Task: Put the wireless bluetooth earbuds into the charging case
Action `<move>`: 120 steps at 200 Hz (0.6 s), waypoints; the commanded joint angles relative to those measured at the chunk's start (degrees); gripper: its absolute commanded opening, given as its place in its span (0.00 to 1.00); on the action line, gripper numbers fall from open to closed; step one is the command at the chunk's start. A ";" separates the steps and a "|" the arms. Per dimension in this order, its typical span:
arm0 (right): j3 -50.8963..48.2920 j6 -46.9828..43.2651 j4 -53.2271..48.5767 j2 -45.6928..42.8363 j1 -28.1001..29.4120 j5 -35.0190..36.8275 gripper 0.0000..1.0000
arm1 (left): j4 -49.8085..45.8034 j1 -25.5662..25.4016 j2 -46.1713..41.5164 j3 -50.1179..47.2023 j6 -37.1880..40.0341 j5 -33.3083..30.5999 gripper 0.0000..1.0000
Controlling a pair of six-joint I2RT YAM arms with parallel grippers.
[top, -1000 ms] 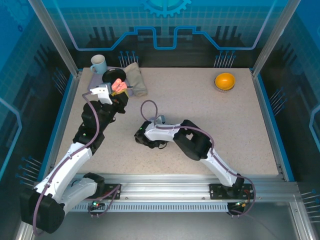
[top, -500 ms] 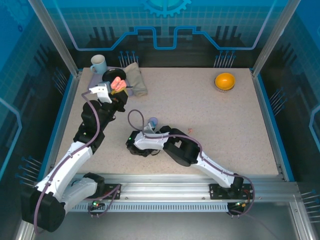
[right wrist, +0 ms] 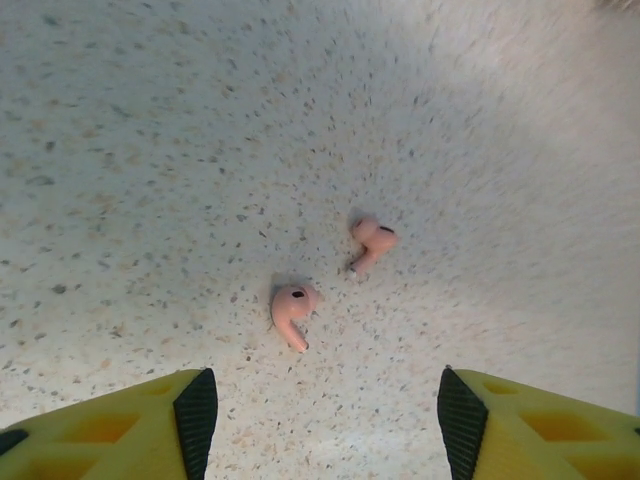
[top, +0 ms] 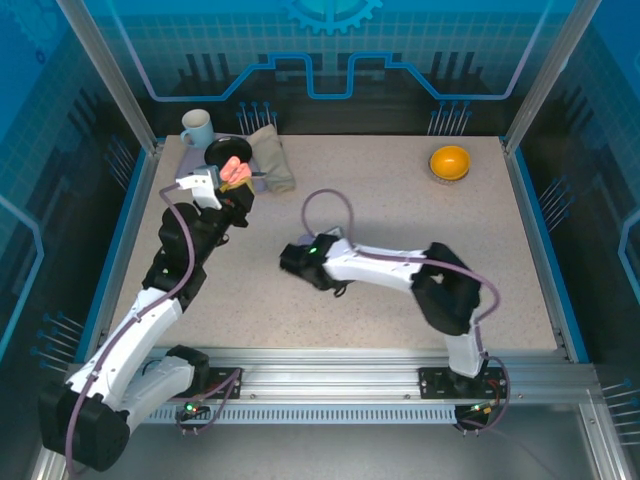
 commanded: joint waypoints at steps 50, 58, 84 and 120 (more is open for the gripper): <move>-13.60 -1.73 18.43 -14.96 -16.42 -35.28 0.62 | -5.68 0.55 -1.06 1.91 1.00 9.34 0.00; -14.62 -0.55 19.01 -15.41 -17.49 -36.98 0.62 | -5.58 0.47 -0.92 1.80 1.25 10.75 0.00; -17.52 1.63 22.52 -15.81 -20.11 -41.87 0.61 | -6.15 0.24 -0.03 1.71 2.07 14.26 0.00; -18.38 -0.36 24.01 -13.08 -22.36 -42.80 0.58 | -6.19 -2.20 1.11 1.85 2.79 15.24 0.00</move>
